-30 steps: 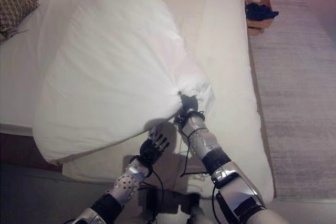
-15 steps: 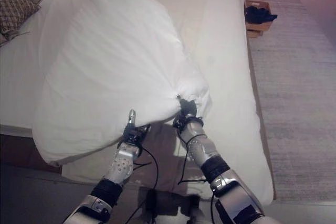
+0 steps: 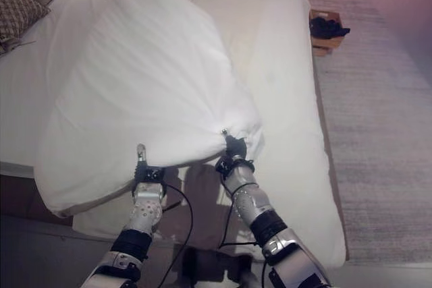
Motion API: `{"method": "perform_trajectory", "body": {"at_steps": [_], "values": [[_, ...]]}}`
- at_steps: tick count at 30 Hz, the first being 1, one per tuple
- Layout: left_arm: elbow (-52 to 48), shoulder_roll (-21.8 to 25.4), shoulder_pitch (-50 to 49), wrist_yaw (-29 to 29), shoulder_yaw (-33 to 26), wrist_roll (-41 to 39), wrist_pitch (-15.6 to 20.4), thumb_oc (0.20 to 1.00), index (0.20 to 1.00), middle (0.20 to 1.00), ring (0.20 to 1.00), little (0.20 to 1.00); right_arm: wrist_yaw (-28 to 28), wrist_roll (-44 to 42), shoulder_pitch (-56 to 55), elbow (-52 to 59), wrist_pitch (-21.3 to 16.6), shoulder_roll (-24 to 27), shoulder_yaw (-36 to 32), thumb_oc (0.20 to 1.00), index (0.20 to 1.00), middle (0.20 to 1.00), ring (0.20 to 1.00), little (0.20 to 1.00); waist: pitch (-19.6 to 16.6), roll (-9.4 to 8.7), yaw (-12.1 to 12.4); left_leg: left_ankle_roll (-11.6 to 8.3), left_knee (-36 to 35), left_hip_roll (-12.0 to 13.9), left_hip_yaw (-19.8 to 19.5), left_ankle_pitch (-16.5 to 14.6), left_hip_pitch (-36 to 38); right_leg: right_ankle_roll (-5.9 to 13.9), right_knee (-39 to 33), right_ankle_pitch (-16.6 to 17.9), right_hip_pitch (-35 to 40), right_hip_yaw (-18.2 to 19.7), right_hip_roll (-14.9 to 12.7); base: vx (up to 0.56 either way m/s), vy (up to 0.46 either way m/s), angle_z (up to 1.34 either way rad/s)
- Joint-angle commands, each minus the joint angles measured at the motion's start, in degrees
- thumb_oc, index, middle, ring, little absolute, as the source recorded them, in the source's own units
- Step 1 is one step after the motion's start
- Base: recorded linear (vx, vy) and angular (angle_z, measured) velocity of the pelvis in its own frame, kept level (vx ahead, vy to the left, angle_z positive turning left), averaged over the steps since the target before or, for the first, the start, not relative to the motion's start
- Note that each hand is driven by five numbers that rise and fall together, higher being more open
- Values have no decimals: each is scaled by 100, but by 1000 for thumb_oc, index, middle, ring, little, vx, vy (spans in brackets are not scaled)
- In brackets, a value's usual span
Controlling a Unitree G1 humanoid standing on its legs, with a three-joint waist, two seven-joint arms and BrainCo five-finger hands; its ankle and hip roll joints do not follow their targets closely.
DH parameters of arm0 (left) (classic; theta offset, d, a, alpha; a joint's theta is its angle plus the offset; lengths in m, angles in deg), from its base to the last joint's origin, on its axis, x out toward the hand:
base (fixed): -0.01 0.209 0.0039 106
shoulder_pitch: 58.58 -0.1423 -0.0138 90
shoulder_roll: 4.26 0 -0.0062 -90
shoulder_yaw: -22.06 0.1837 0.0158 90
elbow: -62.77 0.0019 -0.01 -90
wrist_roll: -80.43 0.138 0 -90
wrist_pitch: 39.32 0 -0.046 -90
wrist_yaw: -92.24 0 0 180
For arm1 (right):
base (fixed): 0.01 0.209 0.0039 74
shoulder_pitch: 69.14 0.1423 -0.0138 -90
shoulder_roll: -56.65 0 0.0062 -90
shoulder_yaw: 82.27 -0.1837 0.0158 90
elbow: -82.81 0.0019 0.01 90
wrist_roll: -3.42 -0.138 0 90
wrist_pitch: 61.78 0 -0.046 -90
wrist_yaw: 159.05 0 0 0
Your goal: Make the bed
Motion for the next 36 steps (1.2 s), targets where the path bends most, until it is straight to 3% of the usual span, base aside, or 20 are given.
{"method": "perform_trajectory", "body": {"at_steps": [1, 8, 9, 10, 11, 19, 26, 28, 30, 33, 35, 36], "values": [[465, 699, 146, -151, -701, 609, 741, 1000, 1000, 1000, 1000, 1000, -125, 27, -636, 598, -1003, 504, -853, 200, 200, 200, 200, 200, -780, 76, -88, -39, 0, -99, -76, -597, 169, 277, 24, -324, 378, 283, -28, 36, -3, 0], [738, 930, -16, -29, -803, 776, 493, 1000, 1000, 1000, 1000, 1000, -10, -37, -797, 522, -1017, 512, -890, 200, 200, 200, 200, 200, -834, 120, -76, -55, 0, -79, -88, -609, 224, 276, 24, -359, 447, 255, -33, 6, 0, 0], [746, 985, -78, 67, -779, 805, 428, 611, 611, 611, 611, 611, 35, -43, -838, 527, -1003, 534, -894, 200, 200, 200, 200, 200, -836, 128, -75, -58, 0, -80, -96, -613, 228, 272, 24, -367, 461, 244, -35, 0, 0, 0], [754, 1008, -104, 154, -739, 818, 361, 432, 432, 432, 432, 432, 65, -42, -850, 525, -996, 544, -894, 200, 200, 200, 200, 200, -833, 138, -80, -58, 0, -78, -97, -611, 227, 271, 24, -366, 465, 243, -37, 0, 0, 0], [781, 1054, -124, 255, -699, 839, 285, 200, 200, 200, 200, 200, 104, -56, -871, 495, -991, 547, -902, 200, 200, 200, 200, 200, -830, 146, -85, -59, 0, -79, -100, -610, 231, 269, 24, -364, 471, 239, -37, 0, 0, 0], [550, 1423, -323, 949, -403, 1218, -143, 200, 200, 200, 200, 200, 383, -137, -1031, 378, -826, 678, -987, 200, 200, 200, 200, 200, -823, 231, -98, -71, 0, -79, -147, -615, 294, 232, 24, -410, 584, 235, -35, 6, -5, 2], [263, 1523, -465, 1234, -311, 1268, -248, 200, 200, 200, 200, 200, 661, -313, -1119, 260, -602, 652, -949, 200, 200, 200, 200, 200, -766, 462, -132, 50, 61, -39, -209, -642, 590, 47, 1358, -1041, 183, 678, 74, 12, -6, 4], [216, 1538, -516, 1299, -342, 1293, -262, 200, 200, 200, 200, 200, 750, -327, -1132, 215, -567, 671, -909, 200, 200, 200, 200, 200, -693, 443, -76, 75, 690, -132, -211, -812, 361, -17, 1579, -1139, 101, 771, 68, -7, -47, -5], [146, 1478, -471, 1332, -305, 1239, -228, 200, 200, 200, 200, 200, 795, -355, -1209, 243, -558, 684, -936, 200, 200, 200, 200, 200, -581, 437, -87, -57, 1276, -190, -278, -877, -3, -85, 1741, -1238, 65, 628, 0, -80, -63, 4], [-4, 1355, -477, 1396, -222, 1171, -159, 200, 200, 200, 200, 200, 855, -472, -1265, 135, -545, 641, -887, 200, 200, 200, 200, 200, -532, 432, -115, -128, 1825, -252, -642, -985, -321, -95, 1843, -1320, 66, 484, -74, -49, 2, 39], [-152, 1336, -543, 1331, -285, 1144, -80, 200, 200, 200, 200, 200, 856, -496, -1329, 68, -493, 630, -882, 200, 200, 200, 200, 200, -608, 439, -195, -165, 1677, 90, -710, -946, -318, -22, 1898, -1356, 80, 509, -157, 38, 123, 37], [-153, 1336, -545, 1330, -285, 1144, -81, 200, 200, 200, 200, 200, 856, -496, -1330, 69, -493, 630, -881, 200, 200, 200, 200, 200, -607, 439, -195, -165, 1671, 90, -710, -943, -312, -22, 1898, -1357, 83, 508, -158, 68, 279, 26]]}}
